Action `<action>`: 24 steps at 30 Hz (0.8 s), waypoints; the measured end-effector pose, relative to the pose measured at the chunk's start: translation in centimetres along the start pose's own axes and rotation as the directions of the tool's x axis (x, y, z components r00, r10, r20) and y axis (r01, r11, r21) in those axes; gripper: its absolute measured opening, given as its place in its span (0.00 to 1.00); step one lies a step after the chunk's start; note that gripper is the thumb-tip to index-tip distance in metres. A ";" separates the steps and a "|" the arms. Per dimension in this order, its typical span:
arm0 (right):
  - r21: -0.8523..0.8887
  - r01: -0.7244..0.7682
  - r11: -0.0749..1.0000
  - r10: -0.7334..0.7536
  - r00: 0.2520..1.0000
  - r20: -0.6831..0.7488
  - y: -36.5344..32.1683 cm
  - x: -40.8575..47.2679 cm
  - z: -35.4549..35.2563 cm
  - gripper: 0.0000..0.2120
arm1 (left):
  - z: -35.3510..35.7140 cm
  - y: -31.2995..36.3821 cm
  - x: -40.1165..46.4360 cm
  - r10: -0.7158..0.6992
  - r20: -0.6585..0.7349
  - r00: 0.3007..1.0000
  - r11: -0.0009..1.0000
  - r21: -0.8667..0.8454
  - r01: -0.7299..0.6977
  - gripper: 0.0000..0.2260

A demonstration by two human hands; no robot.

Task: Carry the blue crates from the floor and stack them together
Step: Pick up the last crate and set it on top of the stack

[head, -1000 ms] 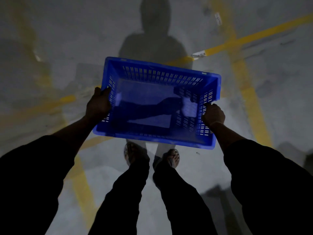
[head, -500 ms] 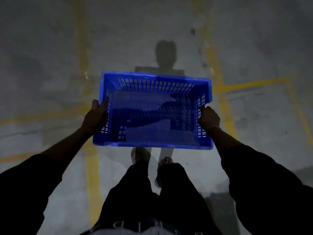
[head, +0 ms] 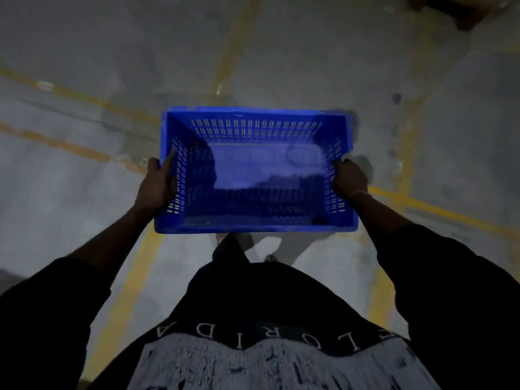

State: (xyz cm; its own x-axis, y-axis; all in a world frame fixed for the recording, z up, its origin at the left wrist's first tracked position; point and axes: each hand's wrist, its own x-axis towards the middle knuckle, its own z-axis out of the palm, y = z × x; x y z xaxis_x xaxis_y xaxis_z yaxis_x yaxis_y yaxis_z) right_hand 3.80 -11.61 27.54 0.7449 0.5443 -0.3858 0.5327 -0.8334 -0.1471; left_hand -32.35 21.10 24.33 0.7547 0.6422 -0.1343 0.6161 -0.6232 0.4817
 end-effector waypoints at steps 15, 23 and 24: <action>-0.144 0.491 0.859 -0.478 0.870 0.121 -23.2 4.2 0.2 0.29 | -4.4 -11.8 -17.5 -0.480 -0.274 0.833 0.877 -0.127 0.464 0.27; -0.198 0.635 0.746 -0.614 0.772 0.163 -41.8 5.8 1.4 0.32 | -11.0 -20.8 -21.0 -0.629 -0.323 0.707 0.777 -0.245 0.580 0.30; -0.197 0.653 0.732 -0.630 0.758 0.169 -44.1 5.9 1.7 0.33 | -12.1 -21.9 -21.4 -0.648 -0.328 0.688 0.762 -0.259 0.594 0.30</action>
State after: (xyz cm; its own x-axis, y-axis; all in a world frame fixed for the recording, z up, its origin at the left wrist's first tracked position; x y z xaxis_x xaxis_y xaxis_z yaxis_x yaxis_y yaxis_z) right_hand -15.95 28.21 30.23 0.1607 0.9213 -0.3540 0.9551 -0.2356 -0.1796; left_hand -64.71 26.41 27.11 0.0460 0.9916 -0.1207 0.8590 0.0224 0.5115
